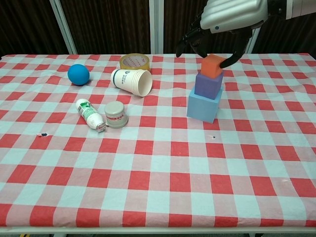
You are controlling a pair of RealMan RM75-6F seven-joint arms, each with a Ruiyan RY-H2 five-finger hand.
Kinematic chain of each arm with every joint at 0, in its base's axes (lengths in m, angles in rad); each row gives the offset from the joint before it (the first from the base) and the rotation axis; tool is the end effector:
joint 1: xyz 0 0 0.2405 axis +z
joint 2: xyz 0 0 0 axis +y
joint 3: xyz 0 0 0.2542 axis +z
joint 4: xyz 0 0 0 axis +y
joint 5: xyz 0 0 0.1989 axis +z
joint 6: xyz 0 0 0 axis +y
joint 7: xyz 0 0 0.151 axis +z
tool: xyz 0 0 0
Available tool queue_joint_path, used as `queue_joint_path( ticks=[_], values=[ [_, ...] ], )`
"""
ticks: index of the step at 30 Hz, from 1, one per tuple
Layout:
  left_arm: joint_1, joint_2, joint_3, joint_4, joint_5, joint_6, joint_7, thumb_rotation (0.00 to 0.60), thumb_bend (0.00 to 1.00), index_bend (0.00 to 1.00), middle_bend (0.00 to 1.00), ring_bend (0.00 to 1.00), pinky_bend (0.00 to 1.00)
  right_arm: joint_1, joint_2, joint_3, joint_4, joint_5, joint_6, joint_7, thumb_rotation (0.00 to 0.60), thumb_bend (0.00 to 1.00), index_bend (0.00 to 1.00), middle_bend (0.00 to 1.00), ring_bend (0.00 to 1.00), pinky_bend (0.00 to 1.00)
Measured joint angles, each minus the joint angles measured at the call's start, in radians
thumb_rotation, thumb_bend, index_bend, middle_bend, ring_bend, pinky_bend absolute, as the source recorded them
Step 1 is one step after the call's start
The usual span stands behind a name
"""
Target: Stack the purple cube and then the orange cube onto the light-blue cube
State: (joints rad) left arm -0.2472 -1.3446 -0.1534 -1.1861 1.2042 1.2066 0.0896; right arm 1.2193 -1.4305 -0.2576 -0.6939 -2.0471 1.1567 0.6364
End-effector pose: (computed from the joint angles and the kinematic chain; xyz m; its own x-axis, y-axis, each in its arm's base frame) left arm -0.3761 0.2631 0.1416 0.5478 0.0935 0.8314 0.8083 0.1974 -0.5547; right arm -0.0922 -0.4376 0.0616 0.8297 0.1251 0.5440 -0.1007 -0.9250 0.3664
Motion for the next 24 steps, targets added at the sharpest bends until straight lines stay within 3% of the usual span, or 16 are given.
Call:
queue_joint_path(
  ticks=[6, 14, 20, 24],
  values=[
    [0.001, 0.004, -0.001, -0.001, -0.004, -0.001, -0.003, 0.6, 0.11, 0.13, 0.14, 0.13, 0.25, 0.009, -0.011, -0.012, 0.024, 0.005, 0.0, 0.022, 0.6, 0.0, 0.02, 0.3, 0.15, 0.31],
    [0.001, 0.005, -0.001, -0.005, 0.0, 0.001, -0.011, 0.6, 0.11, 0.13, 0.14, 0.13, 0.25, 0.018, 0.044, -0.016, -0.013, 0.016, 0.006, 0.001, 0.6, 0.0, 0.0, 0.16, 0.03, 0.25],
    [0.0, 0.015, -0.006, -0.026, 0.01, 0.013, -0.024, 0.6, 0.11, 0.13, 0.14, 0.13, 0.25, -0.011, 0.174, 0.01, -0.186, 0.089, -0.012, -0.079, 0.6, 0.0, 0.0, 0.14, 0.03, 0.25],
    [-0.002, 0.02, -0.007, -0.039, 0.025, 0.02, -0.048, 0.6, 0.11, 0.13, 0.14, 0.13, 0.25, -0.09, 0.283, 0.053, -0.411, 0.243, -0.032, -0.241, 0.6, 0.03, 0.0, 0.15, 0.03, 0.25]
  ],
)
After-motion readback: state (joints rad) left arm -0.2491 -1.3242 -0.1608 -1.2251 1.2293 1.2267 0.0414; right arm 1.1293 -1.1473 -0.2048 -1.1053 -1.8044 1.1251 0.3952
